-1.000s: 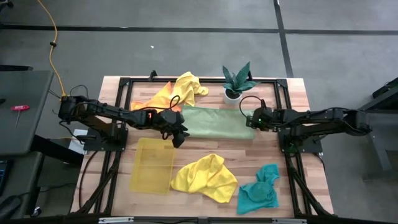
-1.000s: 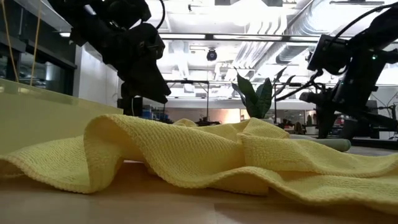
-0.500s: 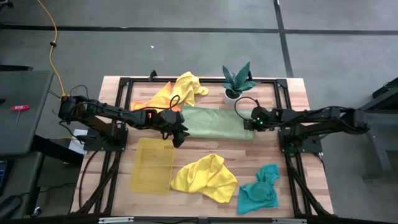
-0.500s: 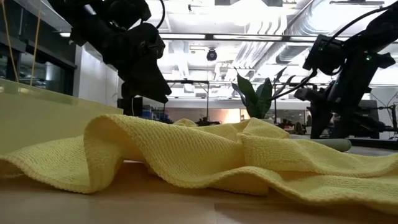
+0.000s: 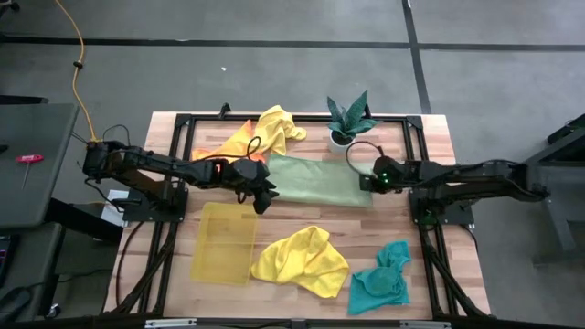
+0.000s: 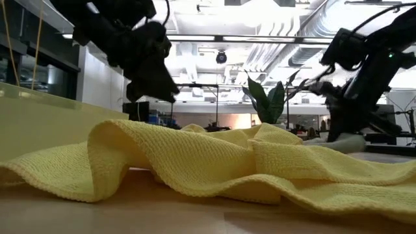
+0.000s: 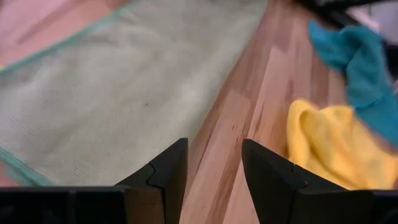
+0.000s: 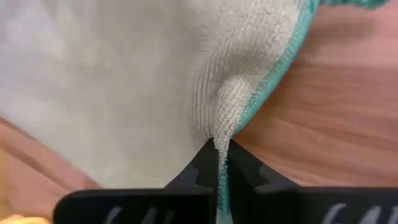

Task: Fold microfiber towels
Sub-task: Fold the green microfiber cloth

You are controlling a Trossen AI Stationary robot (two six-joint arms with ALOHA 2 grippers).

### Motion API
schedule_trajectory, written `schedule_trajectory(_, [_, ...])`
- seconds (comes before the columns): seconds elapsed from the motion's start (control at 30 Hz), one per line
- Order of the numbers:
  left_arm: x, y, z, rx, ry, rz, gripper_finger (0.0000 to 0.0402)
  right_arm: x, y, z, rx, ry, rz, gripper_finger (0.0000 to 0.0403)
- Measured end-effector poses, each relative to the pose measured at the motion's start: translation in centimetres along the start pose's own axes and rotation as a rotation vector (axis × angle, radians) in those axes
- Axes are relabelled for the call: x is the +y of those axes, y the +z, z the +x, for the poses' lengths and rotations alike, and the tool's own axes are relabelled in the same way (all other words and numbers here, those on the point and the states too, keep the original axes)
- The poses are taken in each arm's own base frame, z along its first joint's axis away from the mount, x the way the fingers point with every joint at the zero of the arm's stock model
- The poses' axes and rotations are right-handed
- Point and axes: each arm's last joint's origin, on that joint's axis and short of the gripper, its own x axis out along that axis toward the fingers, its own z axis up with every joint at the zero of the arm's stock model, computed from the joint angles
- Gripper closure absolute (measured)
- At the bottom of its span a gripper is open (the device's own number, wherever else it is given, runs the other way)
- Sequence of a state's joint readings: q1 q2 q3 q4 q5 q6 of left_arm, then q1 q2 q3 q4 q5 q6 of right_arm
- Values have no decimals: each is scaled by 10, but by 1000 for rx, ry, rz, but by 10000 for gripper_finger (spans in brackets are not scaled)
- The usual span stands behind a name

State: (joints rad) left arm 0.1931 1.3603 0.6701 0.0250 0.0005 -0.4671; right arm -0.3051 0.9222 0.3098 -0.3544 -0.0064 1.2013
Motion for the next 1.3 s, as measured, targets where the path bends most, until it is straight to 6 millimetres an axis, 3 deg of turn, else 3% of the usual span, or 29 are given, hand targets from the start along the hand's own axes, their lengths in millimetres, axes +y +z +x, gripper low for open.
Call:
schedule_trajectory(0.4, [3,31,-48,-237,-43,13,259,30,16,-112,-50,-263,-179,402])
schedule_trajectory(0.57, [3,34,-50,-266,-40,13,259,36,20,-135,-38,-399,-220,402])
schedule_trajectory(0.73, [1,31,-45,-242,-42,18,259,51,26,-127,-46,-388,-219,403])
schedule_trajectory(1.0, [-2,28,-42,-229,-53,27,259,86,34,-87,-69,-265,-252,403])
schedule_trajectory(1.3, [-2,28,-42,-241,-26,25,259,118,15,-46,-53,-178,-224,403])
